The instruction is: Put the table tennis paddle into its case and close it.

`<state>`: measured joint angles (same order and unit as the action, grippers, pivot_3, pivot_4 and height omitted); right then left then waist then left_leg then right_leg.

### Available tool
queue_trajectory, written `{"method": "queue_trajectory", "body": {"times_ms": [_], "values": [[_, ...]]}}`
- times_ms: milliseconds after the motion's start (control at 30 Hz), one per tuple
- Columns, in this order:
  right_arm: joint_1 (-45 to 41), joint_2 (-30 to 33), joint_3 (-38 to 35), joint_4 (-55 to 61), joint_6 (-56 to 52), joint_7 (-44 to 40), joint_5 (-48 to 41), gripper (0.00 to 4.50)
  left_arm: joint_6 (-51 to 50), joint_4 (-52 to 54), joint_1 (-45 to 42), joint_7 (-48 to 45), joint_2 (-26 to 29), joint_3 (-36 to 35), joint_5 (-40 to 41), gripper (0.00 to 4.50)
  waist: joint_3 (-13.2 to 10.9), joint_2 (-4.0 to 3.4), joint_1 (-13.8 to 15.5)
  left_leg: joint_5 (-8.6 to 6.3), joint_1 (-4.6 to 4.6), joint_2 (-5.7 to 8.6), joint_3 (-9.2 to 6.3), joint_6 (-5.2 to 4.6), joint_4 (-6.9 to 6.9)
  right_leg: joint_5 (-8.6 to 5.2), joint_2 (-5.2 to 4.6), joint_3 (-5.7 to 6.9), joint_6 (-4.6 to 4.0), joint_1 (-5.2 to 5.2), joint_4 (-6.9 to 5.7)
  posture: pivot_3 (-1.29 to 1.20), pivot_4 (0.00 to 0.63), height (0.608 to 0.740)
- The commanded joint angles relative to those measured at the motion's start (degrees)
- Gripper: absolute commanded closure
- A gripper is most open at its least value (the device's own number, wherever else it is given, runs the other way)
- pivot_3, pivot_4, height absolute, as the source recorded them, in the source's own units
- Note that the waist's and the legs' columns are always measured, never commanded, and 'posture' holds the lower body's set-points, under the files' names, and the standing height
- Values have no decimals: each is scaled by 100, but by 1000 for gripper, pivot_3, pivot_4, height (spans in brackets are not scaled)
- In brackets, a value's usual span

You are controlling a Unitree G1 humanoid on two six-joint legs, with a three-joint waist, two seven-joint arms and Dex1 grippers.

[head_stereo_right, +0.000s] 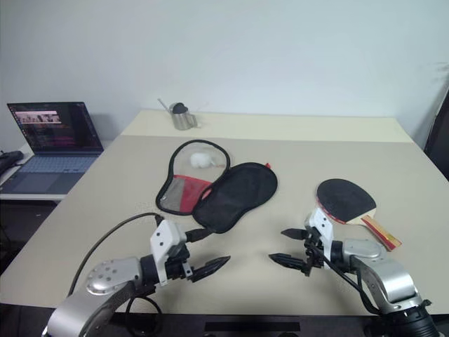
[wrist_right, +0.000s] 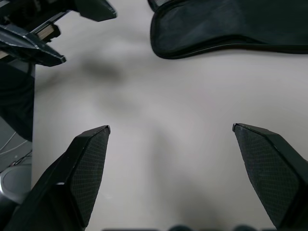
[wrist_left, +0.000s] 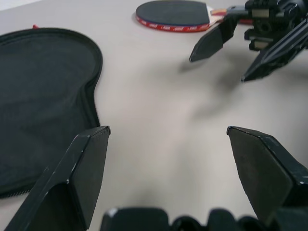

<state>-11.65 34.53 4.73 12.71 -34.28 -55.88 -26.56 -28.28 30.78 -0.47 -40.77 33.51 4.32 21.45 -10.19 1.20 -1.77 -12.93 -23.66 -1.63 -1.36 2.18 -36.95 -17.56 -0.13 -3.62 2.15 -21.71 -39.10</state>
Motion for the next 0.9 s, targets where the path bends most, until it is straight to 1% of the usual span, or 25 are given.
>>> {"method": "queue_trajectory", "body": {"times_ms": [33,200,300,600,733,900], "values": [[-84,37,-16,204,-76,-38,-130,24,10,-75,-178,63,-51,93,-93,245,0,0,-1,0,0,-1,0,0,0,0,1,0,0,0,0,0,150,740],[-52,40,-138,314,-176,20,-207,24,65,-221,-350,27,-70,137,-123,245,0,0,-1,0,0,0,0,0,1,0,1,0,0,-1,1,0,150,740],[-134,15,-85,232,-128,13,-172,24,45,-147,-360,-26,-37,137,-87,245,0,0,-2,0,0,-1,0,0,1,0,1,0,0,0,1,0,150,740],[-306,-283,240,165,-74,15,-157,24,-82,346,35,-133,237,-294,232,245,0,0,-7,0,1,-4,0,0,2,0,2,0,0,-1,1,0,150,740],[-316,-468,391,144,-77,22,-189,24,-261,525,140,-61,219,-379,408,245,-1,1,-5,0,1,-3,0,0,1,0,1,0,0,0,1,0,150,740],[-232,-503,498,165,-30,-40,-189,24,-245,530,187,-88,262,-355,397,245,0,1,-3,0,1,-1,-1,0,0,0,0,1,0,1,2,0,150,740]]}}
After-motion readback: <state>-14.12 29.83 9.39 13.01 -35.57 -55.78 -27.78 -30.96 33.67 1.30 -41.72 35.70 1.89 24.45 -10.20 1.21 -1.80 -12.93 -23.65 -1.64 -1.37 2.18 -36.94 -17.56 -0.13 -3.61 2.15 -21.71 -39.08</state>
